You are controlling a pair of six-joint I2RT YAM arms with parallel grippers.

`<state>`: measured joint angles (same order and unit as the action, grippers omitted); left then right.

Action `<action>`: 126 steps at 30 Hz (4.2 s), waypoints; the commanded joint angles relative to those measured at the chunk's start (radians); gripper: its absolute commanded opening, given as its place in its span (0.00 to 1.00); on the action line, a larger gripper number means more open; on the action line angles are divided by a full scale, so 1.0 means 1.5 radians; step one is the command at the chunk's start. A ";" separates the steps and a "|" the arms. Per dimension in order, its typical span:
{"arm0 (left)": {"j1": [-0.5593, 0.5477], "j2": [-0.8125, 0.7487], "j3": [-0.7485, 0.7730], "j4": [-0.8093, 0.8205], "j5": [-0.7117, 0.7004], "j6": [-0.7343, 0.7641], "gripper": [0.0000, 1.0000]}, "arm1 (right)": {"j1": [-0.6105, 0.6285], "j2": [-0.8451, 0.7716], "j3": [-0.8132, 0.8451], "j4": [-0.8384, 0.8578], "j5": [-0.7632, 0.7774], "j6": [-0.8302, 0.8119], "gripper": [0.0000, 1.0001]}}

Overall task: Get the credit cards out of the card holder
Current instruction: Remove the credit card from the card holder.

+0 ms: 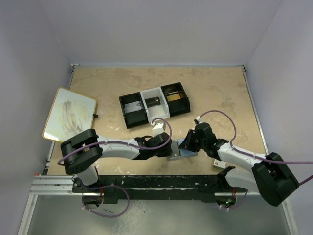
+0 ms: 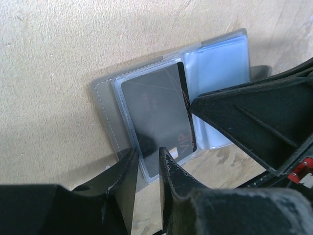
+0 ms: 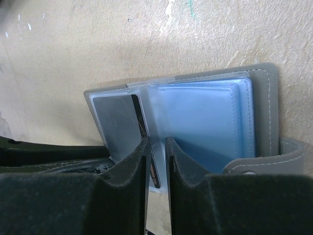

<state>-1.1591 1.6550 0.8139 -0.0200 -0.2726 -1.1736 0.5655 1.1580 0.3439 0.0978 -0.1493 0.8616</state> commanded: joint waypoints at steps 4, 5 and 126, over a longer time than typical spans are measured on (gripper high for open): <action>0.006 -0.056 0.005 0.057 -0.012 -0.022 0.22 | 0.000 0.004 -0.029 -0.019 -0.002 0.006 0.22; 0.006 -0.056 0.006 0.055 -0.013 -0.021 0.22 | 0.000 0.005 -0.030 -0.018 -0.003 0.008 0.22; 0.008 -0.427 -0.116 -0.329 -0.319 -0.172 0.69 | 0.285 0.287 0.343 -0.265 0.240 -0.023 0.47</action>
<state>-1.1522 1.0348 0.6483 -0.5076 -0.7174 -1.4151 0.9886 1.6047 0.8890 -0.3222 0.2790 0.8089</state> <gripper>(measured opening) 0.693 0.524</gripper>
